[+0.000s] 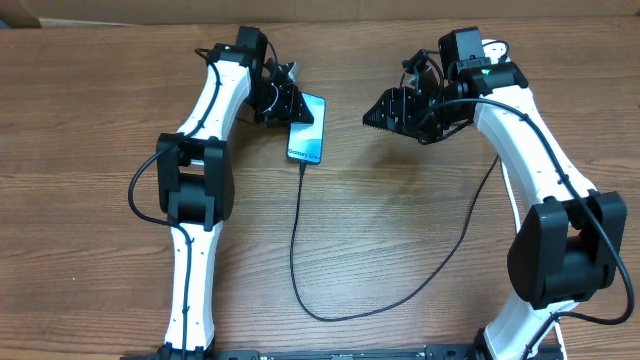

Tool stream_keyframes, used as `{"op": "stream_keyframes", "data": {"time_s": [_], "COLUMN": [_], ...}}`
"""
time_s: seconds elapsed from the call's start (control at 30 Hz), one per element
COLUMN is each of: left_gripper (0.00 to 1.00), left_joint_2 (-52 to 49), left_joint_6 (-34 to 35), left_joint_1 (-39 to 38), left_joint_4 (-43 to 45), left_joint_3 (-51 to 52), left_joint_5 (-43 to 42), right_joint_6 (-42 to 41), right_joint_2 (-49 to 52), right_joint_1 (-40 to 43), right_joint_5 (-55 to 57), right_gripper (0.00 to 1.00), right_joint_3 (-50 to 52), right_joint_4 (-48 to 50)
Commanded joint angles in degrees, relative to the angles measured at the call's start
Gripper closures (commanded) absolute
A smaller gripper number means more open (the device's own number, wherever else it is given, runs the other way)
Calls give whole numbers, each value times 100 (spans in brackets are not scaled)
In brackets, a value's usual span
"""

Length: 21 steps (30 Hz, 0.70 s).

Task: Plug charger to phone and switch on socket
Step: 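Lower the plugged phone flat onto the table with the left gripper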

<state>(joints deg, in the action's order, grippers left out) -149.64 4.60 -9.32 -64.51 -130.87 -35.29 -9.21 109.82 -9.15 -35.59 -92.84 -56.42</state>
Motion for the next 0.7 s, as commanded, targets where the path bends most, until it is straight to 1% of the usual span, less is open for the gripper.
{"op": "stream_keyframes", "data": {"time_s": [0.0,0.3,0.43,0.53,0.67], "left_gripper": [65,67,71,73,71], "left_joint_2": [-98,-98,-70,81,544], "left_joint_6": [144,188,385,546,684], "left_joint_1": [120,186,186,186,184], "left_joint_4": [-81,-216,-345,-470,-605], "left_joint_3": [-46,-46,-68,-144,-254], "left_joint_5": [424,957,1519,1821,2269], "right_joint_6": [35,35,35,33,33], "right_joint_2": [-118,-118,-118,-120,-186], "right_joint_1": [-28,-28,-28,-26,72], "right_joint_5": [20,22,50,103,103], "right_gripper": [27,27,27,27,28], "right_joint_3": [-55,-55,-55,-61,-221], "right_joint_4": [-7,-11,-9,4,-87]}}
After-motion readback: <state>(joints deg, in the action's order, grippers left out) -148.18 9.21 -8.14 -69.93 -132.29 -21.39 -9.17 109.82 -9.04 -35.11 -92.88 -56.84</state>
